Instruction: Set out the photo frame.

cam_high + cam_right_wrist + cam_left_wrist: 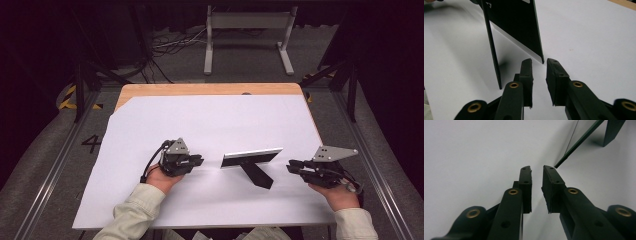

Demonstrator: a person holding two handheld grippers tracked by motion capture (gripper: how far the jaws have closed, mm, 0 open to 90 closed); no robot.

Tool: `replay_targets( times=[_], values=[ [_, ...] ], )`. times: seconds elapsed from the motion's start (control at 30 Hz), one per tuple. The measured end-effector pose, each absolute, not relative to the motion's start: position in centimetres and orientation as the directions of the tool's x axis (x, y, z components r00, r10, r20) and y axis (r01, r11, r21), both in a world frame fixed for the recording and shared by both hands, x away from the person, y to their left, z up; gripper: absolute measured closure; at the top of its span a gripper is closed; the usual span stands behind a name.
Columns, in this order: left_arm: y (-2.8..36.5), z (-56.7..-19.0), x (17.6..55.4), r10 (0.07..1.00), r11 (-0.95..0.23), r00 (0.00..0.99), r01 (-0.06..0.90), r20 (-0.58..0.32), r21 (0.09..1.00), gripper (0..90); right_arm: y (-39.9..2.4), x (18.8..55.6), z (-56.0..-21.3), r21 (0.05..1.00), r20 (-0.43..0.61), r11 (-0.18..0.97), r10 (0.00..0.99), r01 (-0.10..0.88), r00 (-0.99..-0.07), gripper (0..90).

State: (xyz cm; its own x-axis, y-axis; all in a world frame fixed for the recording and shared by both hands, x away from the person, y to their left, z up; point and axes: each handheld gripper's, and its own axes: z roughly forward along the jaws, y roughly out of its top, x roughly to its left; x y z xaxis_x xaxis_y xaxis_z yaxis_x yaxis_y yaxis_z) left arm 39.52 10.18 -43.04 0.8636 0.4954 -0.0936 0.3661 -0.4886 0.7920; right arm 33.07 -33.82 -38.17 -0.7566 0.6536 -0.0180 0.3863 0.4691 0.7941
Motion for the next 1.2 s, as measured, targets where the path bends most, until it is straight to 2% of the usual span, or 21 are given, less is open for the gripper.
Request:
replay_targets(
  times=[0.1, 0.13, 0.7, 0.77, 1.2],
  values=[
    [9.9, -43.0, 39.6, 0.514, -0.491, 0.852, 0.387, -0.099, 0.781, 85.8, -33.8, 33.1, -38.2, 0.793, -0.016, 0.468, 0.656, 0.39, -0.755, 76.4],
    [9.8, -43.0, 39.7, 0.519, -0.489, 0.849, 0.392, -0.101, 0.78, 89.6, -33.8, 33.0, -38.3, 0.792, -0.012, 0.467, 0.656, 0.393, -0.754, 76.6],
    [5.6, -44.6, 40.3, 0.541, -0.474, 0.82, 0.481, -0.188, 0.737, 90.0, -34.0, 33.1, -38.4, 0.791, -0.001, 0.458, 0.665, 0.407, -0.747, 75.5],
    [5.3, -44.7, 40.4, 0.538, -0.491, 0.826, 0.467, -0.165, 0.736, 90.0, -34.0, 33.1, -38.5, 0.79, -0.002, 0.459, 0.664, 0.405, -0.748, 75.4],
    [4.0, -45.1, 40.8, 0.527, -0.52, 0.835, 0.464, -0.159, 0.717, 90.0, -34.3, 32.9, -39.2, 0.783, 0.013, 0.456, 0.668, 0.423, -0.744, 74.4]
  ],
)
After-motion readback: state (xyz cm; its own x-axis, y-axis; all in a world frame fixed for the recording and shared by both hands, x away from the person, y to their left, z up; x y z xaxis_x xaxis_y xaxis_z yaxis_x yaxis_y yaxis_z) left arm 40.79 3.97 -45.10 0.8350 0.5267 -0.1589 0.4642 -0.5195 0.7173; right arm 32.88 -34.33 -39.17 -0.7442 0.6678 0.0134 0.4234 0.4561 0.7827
